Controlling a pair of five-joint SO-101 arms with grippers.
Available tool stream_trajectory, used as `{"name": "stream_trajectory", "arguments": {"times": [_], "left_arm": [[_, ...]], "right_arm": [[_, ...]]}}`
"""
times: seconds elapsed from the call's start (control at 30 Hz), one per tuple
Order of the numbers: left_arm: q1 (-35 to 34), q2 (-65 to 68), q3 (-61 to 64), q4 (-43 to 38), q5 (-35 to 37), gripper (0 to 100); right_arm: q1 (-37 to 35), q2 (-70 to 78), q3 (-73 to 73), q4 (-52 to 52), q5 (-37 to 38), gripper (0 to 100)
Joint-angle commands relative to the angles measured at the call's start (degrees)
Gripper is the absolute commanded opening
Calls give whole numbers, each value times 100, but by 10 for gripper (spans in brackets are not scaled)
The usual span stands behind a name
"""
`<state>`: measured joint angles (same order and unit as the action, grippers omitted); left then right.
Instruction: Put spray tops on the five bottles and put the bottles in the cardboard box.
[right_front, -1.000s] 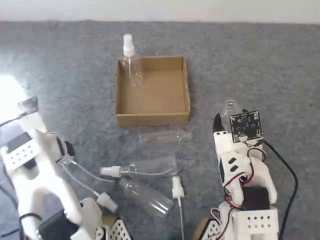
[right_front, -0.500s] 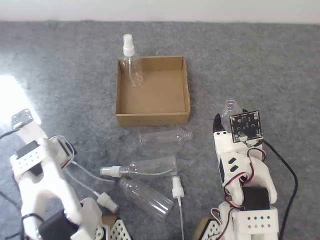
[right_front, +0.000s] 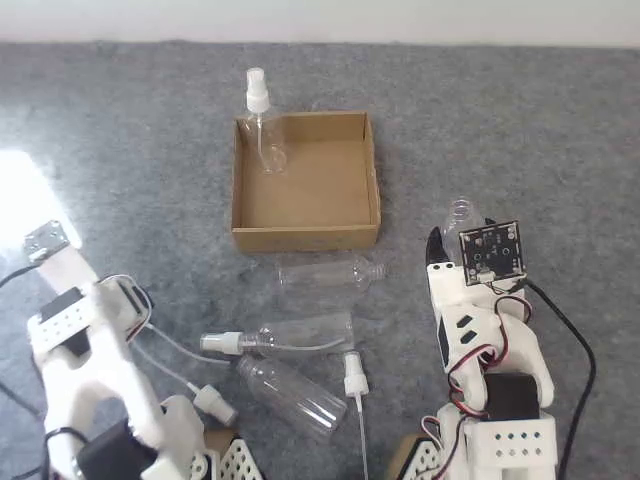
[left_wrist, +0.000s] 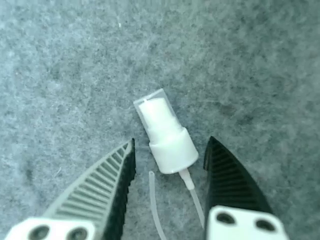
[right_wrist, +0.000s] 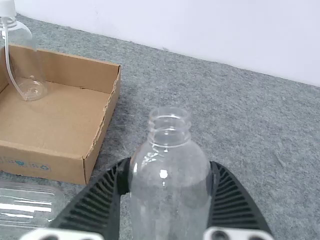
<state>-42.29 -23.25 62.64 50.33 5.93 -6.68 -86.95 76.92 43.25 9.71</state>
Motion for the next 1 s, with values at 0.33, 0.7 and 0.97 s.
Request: {"name": "stream_trajectory", "arguments": {"times": [0.33, 0.7, 0.97], "left_arm": [[229, -44, -13, -44, 79, 205], [220, 70, -57, -35, 88, 205], [53, 1204, -963, 440, 88, 205]], "right_arm": [[31, -84, -35, -163, 18, 117], [31, -84, -35, -163, 18, 117], [22, -84, -35, -163, 18, 117]]}}
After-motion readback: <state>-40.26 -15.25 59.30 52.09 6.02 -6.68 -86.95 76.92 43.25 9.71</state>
